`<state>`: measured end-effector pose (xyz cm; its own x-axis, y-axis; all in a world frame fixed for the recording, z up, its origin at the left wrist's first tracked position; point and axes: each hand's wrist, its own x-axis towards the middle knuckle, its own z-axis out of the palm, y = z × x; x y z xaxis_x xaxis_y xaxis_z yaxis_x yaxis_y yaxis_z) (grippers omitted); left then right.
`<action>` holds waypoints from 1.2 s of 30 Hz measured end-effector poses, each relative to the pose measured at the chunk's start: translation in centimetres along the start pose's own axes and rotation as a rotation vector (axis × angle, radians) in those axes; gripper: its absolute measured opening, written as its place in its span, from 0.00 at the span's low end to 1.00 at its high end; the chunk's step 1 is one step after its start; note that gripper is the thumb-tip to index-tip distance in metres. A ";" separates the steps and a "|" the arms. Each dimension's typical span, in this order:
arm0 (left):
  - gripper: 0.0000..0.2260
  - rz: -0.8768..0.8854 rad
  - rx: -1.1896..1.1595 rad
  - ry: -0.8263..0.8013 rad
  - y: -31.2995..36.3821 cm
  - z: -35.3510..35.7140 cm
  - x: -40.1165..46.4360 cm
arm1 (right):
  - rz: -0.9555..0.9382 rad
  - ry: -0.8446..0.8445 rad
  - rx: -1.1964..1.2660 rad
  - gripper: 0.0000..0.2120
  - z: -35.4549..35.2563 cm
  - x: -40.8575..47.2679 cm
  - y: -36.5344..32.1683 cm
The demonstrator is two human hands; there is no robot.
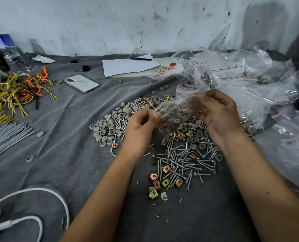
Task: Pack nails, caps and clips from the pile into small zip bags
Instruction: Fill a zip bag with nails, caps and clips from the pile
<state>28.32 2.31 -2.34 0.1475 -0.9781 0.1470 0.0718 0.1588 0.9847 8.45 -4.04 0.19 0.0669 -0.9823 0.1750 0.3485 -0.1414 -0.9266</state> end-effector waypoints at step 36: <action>0.09 -0.017 0.084 -0.250 0.5 -0.2 -0.7 | 0.113 0.034 -0.134 0.06 -1.3 0.0 -0.3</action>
<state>28.48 3.10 -1.94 -0.1024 -0.9850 0.1388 -0.0112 0.1407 0.9900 7.16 -4.12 0.04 0.0663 -0.9961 0.0580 0.2126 -0.0427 -0.9762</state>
